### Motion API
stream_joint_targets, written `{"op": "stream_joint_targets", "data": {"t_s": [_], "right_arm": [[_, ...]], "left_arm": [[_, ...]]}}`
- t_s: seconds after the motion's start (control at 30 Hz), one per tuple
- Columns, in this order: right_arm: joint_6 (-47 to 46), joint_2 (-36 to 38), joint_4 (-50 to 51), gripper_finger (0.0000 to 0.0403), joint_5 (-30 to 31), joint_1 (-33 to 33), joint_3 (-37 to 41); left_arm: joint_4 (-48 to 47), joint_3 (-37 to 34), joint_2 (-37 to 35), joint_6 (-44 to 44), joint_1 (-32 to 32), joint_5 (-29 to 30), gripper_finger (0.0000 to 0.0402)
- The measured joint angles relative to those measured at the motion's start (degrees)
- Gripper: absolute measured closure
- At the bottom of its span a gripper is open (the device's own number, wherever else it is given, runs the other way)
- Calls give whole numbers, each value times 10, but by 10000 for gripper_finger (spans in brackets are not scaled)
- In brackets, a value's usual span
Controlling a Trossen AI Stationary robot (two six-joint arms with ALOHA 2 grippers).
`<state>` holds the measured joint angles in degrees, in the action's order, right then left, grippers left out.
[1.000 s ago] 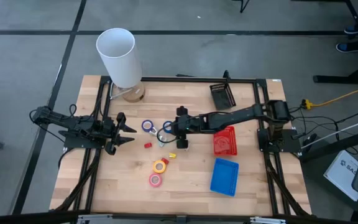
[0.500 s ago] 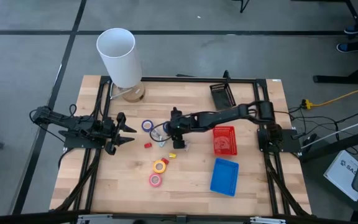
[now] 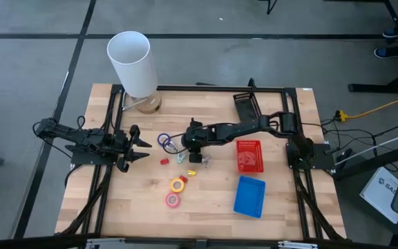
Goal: Pick and place Stapler, Stapler remover, tape
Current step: Put the blue tape into the black basket
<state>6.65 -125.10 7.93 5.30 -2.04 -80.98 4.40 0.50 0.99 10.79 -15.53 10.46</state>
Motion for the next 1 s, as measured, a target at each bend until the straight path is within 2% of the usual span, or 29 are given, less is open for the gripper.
{"op": "stream_joint_targets", "data": {"t_s": [0.13,0.33,0.67,1.0], "right_arm": [[-17,1,31,320,4,-2,-2],[-2,5,39,341,2,-2,-1],[-2,46,156,346,-2,8,-53],[-13,132,181,346,2,66,-49]], "left_arm": [[0,0,0,0,0,0,233],[0,0,0,0,0,0,233],[1,0,0,0,0,1,233],[-1,0,1,0,0,1,233]]}}
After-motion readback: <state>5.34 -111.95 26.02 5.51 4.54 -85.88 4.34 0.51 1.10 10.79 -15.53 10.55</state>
